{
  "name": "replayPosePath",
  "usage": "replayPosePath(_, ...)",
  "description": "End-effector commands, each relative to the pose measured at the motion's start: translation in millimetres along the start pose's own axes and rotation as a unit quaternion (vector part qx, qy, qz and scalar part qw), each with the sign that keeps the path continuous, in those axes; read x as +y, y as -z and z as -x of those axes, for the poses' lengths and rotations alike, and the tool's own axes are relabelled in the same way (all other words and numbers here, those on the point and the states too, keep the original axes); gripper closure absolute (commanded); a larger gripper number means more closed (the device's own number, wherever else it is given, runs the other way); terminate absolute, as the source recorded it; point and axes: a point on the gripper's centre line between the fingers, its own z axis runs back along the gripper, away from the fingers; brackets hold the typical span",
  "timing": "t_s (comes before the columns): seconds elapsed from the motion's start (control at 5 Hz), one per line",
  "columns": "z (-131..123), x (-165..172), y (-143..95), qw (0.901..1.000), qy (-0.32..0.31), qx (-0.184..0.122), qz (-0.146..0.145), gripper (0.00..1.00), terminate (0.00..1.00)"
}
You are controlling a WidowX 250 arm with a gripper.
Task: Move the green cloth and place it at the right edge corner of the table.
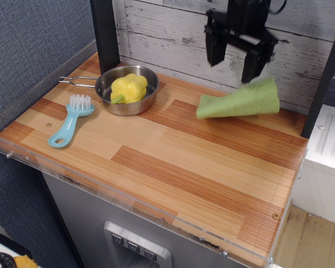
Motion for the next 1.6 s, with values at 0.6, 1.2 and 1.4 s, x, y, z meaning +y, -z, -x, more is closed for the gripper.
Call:
replayPosePath(0.6, 91.8, -61.3, -99.2, 0.9988, -0.015, -0.044, -0.017, 0.00, 0.00)
replayPosePath(1.2, 152.0, -0.2, -82.0, 0.9940, -0.095, -0.005, -0.054, 0.00, 0.00)
replayPosePath(1.4, 162.5, 17.7, -67.9, 0.9938, -0.102, -0.001, -0.043, 0.00, 0.00)
